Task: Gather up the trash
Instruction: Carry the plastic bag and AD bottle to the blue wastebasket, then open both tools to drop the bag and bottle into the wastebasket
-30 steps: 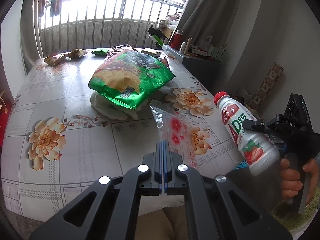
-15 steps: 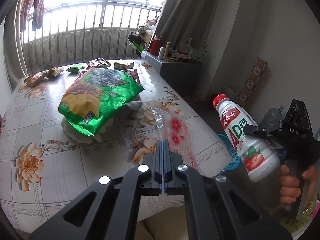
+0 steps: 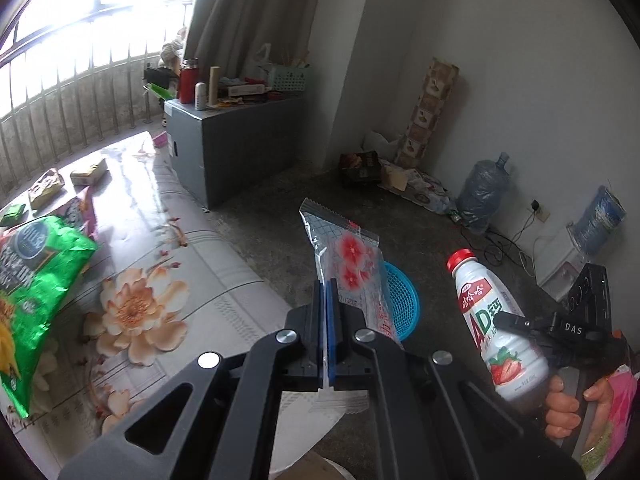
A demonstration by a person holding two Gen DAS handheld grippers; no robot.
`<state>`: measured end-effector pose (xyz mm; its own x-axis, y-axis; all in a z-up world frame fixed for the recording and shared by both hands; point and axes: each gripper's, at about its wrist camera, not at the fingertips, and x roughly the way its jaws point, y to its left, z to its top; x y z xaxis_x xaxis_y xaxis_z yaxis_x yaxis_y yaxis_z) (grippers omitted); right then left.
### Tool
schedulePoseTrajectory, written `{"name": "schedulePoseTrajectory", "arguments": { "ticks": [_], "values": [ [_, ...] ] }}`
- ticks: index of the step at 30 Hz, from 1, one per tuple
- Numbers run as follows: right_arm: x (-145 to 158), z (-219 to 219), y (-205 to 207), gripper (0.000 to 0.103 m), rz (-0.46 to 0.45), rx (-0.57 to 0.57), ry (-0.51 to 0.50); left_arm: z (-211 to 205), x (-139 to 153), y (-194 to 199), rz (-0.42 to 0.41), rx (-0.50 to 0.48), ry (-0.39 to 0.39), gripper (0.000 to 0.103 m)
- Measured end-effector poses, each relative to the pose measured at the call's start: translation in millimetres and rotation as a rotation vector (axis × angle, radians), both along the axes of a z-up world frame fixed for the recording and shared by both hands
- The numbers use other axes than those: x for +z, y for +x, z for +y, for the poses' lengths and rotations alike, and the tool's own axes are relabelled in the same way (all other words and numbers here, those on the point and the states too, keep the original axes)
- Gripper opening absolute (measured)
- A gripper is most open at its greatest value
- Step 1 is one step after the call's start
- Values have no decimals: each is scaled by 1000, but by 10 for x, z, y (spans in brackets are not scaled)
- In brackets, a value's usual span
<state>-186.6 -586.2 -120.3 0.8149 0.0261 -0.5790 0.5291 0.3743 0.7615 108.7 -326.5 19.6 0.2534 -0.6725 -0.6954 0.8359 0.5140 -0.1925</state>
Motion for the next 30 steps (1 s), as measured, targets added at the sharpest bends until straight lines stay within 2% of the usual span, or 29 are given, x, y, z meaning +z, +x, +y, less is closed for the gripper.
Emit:
{"name": "schedulePoseTrajectory", "arguments": {
  "ticks": [4, 7, 12, 14, 15, 16, 17, 19, 21, 23, 25, 27, 30],
  "values": [
    [-354, -174, -158, 58, 36, -70, 81, -760, -318, 10, 54, -83, 128, 1],
    [-608, -305, -105, 58, 62, -93, 151, -1247, -608, 7, 74, -118, 218, 1],
    [-919, -626, 65, 59, 76, -112, 249, -1909, -968, 17, 73, -137, 296, 2],
    [-969, -819, 192, 60, 61, -121, 256, -2138, -1027, 41, 88, -155, 283, 9],
    [-994, -922, 270, 63, 44, -124, 259, -2245, -1058, 66, 95, -157, 290, 17],
    [-1044, -1027, 342, 66, 33, -132, 266, -2331, -1078, 85, 93, -145, 303, 41],
    [-1114, -1121, 398, 68, 37, -154, 280, -2387, -1094, 106, 75, -118, 307, 56],
    [-1249, -1234, 485, 69, 67, -184, 290, -2397, -1105, 130, 49, -75, 295, 56],
    [-1339, -1225, 509, 69, 85, -187, 309, -2341, -1138, 154, 74, -55, 307, 56],
    [-1372, -1096, 509, 69, 69, -158, 316, -2236, -1131, 181, 94, -62, 304, 57],
    [-1370, -948, 497, 69, 93, -121, 296, -2154, -1101, 194, 64, -64, 305, 57],
    [-1382, -801, 454, 69, 114, -90, 287, -2040, -1011, 187, 43, -53, 282, 58],
    [-1347, -600, 344, 69, 118, -63, 277, -1847, -849, 171, 52, -41, 234, 62]
  ]
}}
